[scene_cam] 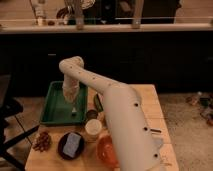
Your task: Place fork in table surface
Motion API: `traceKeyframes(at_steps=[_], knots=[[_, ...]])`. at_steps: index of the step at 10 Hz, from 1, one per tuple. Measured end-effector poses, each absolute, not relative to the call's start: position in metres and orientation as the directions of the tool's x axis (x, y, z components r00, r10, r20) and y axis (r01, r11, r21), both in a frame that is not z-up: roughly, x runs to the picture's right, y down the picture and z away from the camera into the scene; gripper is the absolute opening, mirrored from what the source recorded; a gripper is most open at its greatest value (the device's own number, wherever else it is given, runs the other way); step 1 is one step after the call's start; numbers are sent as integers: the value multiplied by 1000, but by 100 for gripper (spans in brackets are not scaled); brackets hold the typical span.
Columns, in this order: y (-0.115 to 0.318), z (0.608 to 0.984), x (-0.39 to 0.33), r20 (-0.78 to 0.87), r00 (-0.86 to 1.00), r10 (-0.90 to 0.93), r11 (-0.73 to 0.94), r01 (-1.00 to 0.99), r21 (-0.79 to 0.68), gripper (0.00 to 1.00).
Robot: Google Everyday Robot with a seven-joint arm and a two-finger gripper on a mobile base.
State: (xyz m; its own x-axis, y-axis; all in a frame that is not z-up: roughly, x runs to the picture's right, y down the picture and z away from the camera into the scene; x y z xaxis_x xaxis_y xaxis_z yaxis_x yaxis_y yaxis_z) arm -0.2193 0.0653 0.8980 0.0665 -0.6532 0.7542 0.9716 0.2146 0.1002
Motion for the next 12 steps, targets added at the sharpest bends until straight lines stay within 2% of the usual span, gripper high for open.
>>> traceKeyframes(at_steps=[8, 12], knots=[[90, 901, -232, 784, -19, -621, 103, 989, 106, 80], [110, 909, -226, 771, 51, -634, 108, 994, 23, 80]])
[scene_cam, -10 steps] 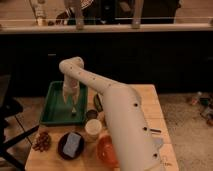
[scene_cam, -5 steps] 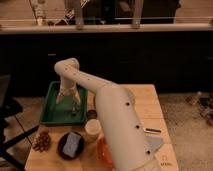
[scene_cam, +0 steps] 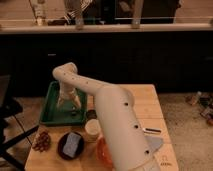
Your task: Place fork in table surface
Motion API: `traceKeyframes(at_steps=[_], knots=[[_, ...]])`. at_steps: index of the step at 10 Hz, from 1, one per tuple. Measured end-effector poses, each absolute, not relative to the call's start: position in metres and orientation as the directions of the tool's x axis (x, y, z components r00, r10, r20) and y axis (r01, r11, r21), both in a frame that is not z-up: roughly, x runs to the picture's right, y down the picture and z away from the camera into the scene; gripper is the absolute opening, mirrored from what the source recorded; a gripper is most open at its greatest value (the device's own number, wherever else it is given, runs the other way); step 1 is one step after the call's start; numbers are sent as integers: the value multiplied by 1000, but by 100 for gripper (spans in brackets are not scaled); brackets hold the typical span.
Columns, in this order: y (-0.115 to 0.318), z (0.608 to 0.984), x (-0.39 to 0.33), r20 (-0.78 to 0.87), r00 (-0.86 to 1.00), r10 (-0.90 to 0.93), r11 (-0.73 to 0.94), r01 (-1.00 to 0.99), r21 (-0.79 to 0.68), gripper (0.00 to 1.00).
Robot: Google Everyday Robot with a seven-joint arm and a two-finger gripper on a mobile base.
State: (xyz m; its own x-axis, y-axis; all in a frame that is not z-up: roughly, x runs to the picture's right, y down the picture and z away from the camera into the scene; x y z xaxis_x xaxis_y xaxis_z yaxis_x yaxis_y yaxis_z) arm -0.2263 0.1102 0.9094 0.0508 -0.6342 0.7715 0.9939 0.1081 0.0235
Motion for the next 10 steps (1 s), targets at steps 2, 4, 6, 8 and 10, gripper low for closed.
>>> traceKeyframes(at_steps=[2, 4, 6, 8, 10], knots=[[116, 913, -224, 761, 77, -644, 106, 994, -12, 80], [119, 916, -220, 758, 88, -647, 104, 994, -27, 80], [119, 921, -214, 753, 99, -650, 108, 993, -38, 80], [119, 926, -210, 746, 111, -657, 119, 992, -43, 80], [116, 932, -209, 738, 116, -665, 126, 991, -42, 80]])
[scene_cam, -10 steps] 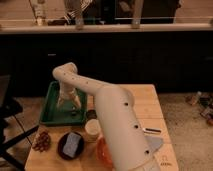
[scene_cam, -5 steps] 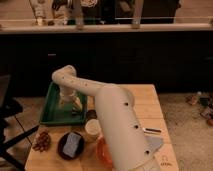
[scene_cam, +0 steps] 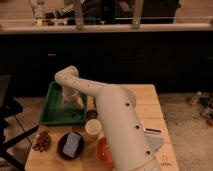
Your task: Place fork in table surface
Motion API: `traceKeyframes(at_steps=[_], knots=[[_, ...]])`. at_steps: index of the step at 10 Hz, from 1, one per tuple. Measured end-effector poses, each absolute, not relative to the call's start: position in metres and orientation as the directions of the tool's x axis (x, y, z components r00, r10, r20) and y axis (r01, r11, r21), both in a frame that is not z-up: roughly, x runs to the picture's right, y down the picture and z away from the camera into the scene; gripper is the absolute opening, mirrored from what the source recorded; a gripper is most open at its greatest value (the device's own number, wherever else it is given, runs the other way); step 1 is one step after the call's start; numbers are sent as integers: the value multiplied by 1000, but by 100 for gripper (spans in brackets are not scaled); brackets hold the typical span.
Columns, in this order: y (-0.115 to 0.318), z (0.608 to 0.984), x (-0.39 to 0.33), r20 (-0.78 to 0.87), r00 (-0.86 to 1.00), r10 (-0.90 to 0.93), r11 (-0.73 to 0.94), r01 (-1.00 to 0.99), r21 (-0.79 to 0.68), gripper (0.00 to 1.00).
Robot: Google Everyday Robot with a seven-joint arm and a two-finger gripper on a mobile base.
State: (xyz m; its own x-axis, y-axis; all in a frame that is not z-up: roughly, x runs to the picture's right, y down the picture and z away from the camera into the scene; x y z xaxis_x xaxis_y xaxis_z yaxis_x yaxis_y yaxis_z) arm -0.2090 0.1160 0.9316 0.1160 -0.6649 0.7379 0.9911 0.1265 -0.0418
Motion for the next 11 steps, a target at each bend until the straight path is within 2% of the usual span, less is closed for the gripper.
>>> traceKeyframes(at_steps=[11], knots=[[116, 945, -211, 750, 90, -656, 135, 991, -1, 80]])
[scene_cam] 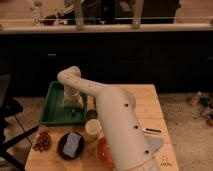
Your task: Place fork in table surface
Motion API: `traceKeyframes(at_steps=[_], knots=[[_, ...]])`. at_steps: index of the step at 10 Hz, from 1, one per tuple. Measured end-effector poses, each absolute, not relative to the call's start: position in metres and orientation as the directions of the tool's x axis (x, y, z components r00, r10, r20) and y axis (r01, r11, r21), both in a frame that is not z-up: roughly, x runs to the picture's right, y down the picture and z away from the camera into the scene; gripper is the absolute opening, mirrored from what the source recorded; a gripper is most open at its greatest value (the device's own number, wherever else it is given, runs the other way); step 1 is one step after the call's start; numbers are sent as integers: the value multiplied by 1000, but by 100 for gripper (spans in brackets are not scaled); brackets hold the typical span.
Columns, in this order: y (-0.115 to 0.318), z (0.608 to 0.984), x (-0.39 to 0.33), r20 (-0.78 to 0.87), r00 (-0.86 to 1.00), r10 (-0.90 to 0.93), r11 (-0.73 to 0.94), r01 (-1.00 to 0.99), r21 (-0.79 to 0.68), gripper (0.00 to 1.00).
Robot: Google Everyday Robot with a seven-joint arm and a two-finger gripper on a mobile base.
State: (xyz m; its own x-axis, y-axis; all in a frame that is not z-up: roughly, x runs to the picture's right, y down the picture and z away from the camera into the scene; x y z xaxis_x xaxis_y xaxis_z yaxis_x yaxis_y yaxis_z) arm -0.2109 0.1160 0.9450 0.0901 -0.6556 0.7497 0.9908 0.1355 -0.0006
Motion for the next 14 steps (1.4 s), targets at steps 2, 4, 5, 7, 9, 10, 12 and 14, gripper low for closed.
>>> traceKeyframes(at_steps=[2, 4, 5, 7, 9, 10, 12, 14], knots=[[118, 945, -213, 757, 78, -649, 128, 992, 7, 66], [119, 944, -212, 763, 74, -642, 126, 992, 10, 47], [119, 943, -214, 764, 72, -641, 129, 992, 14, 37], [118, 942, -212, 763, 73, -642, 129, 992, 13, 15], [117, 941, -212, 764, 72, -641, 128, 992, 14, 1], [117, 940, -214, 764, 68, -641, 124, 992, 17, 0], [118, 941, -216, 767, 69, -638, 134, 991, 22, 0], [119, 942, -215, 775, 75, -628, 150, 988, 26, 0]])
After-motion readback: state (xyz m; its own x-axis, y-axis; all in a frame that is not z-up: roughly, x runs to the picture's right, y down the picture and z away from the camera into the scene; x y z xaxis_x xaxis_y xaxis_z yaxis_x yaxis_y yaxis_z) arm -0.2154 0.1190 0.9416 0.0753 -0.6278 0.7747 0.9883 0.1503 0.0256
